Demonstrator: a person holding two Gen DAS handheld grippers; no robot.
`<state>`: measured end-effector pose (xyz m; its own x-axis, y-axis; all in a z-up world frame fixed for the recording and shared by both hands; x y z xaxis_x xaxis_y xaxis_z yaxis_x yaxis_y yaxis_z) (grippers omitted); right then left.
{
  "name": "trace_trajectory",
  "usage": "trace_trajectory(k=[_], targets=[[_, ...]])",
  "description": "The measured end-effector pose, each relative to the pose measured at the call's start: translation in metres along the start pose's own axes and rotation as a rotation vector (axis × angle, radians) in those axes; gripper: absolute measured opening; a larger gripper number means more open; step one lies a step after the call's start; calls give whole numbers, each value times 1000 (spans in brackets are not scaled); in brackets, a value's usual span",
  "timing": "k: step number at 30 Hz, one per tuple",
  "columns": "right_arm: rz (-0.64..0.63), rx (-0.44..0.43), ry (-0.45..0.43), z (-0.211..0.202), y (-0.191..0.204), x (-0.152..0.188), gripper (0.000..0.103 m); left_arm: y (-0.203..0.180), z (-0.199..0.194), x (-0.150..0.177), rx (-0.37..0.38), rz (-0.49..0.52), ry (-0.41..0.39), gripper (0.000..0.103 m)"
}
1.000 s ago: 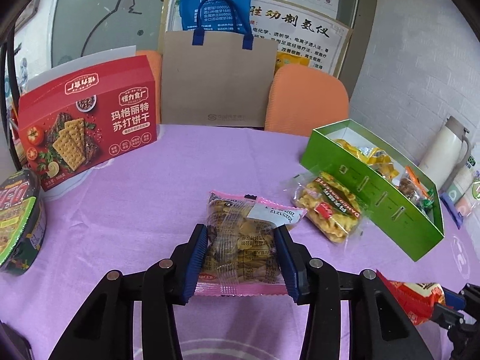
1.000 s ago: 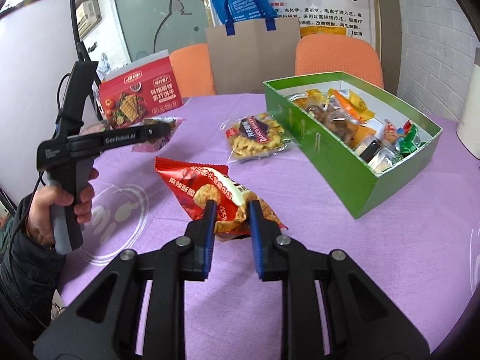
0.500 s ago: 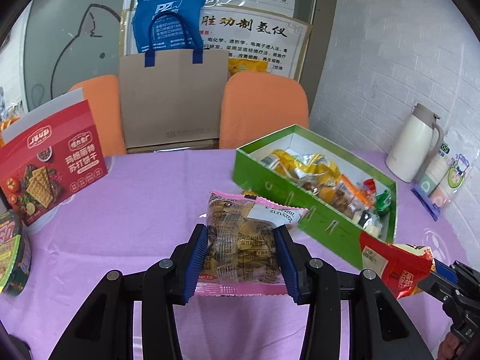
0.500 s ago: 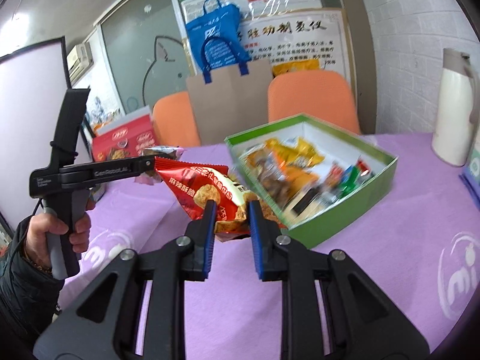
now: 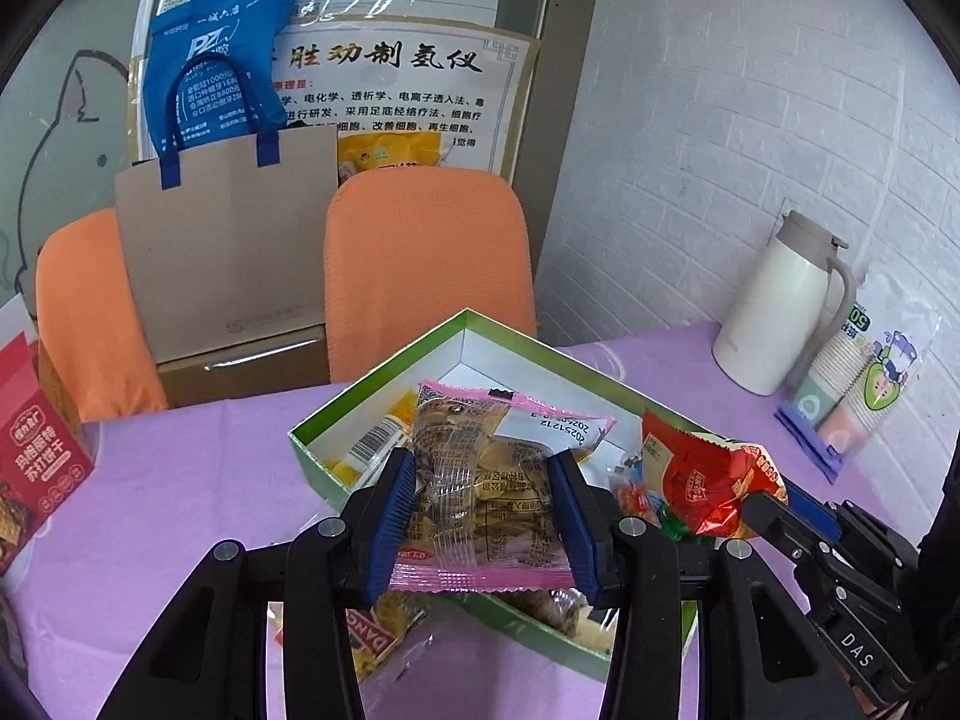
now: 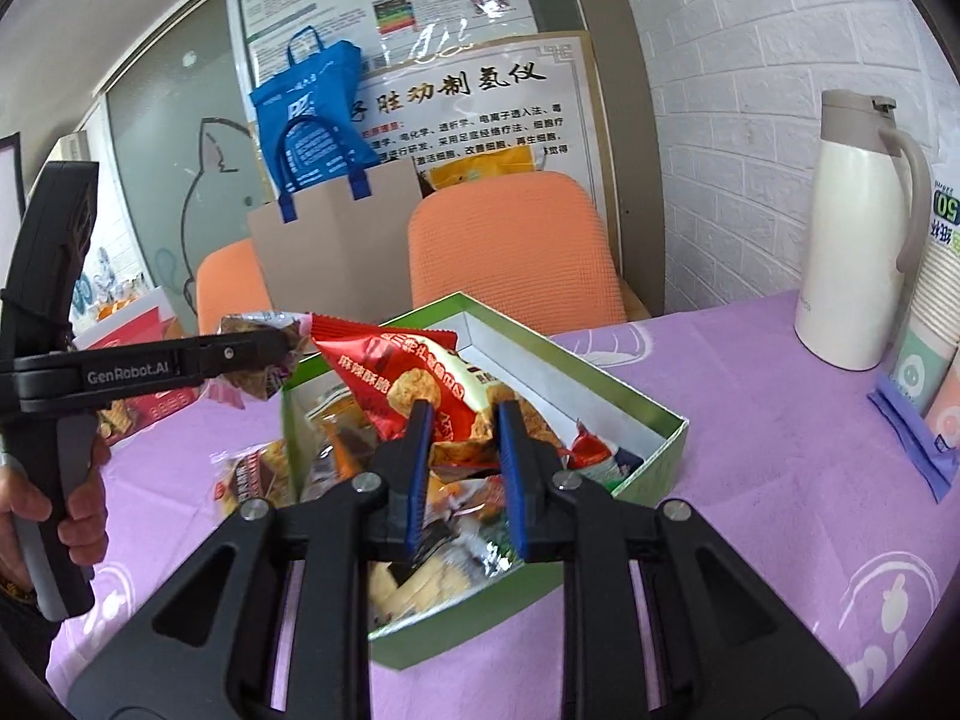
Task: Organize snacks
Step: 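Carry both packs into the green box and open both tools, then withdraw both tools and move them to the yellow DANCO GALETTE bag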
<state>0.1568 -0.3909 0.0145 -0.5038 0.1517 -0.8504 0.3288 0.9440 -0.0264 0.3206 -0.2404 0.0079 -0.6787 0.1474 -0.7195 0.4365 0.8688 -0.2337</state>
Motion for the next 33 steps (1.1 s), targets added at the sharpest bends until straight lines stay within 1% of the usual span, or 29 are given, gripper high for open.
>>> trace_trajectory(k=[3,4,6,7,8,9,10,11,12,16,19,20,28,33], targets=[[6,1,5,15,-4,1,26,-2,22,-5,5,-10,26,46],[-10,-11,19,23,-2,3,28,-3,28,-6,10,-12,32,46],[-63,-13,66,35,2,13,41,-6,40,-6,18,-5,41,47],[-89,8,70,34,2,18,56,-8,46,-5,21,3,51,49],[-114,26,57,31,2,19,67,-8,51,-2,20,9,68,61],[-131,32,40,27,3,20,71,-7,55,2,14,7,84,83],[-138,29,26,23,4,21,77,-4,56,5,-1,0,86,91],[-138,27,18,20,4,21,81,0,54,6,-14,-9,66,98],[-136,28,14,17,4,21,83,1,52,7,-13,-11,54,100],[-107,24,34,11,3,25,89,11,46,11,-26,-45,64,101],[-85,12,46,4,8,26,97,18,35,11,-35,-68,51,101],[-80,8,45,0,10,26,98,21,30,10,-41,-75,46,101],[-54,-29,12,-39,44,17,100,41,-23,10,-58,-89,-9,101],[-44,-61,19,-56,72,25,100,55,-49,24,-47,-98,-12,101]])
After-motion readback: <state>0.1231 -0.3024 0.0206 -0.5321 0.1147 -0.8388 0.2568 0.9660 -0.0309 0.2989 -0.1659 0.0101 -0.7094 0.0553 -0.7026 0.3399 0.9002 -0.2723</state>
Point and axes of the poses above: each gripper's, at about its wrist camera, not at the fingertips, and z roughly the way its jaws point, y to its left, x to its underside, the point moved 10 cm from there along z, roughly the way its jaws point, and after that the axes turned 7 degrees about -z, right-handed, at the moved point
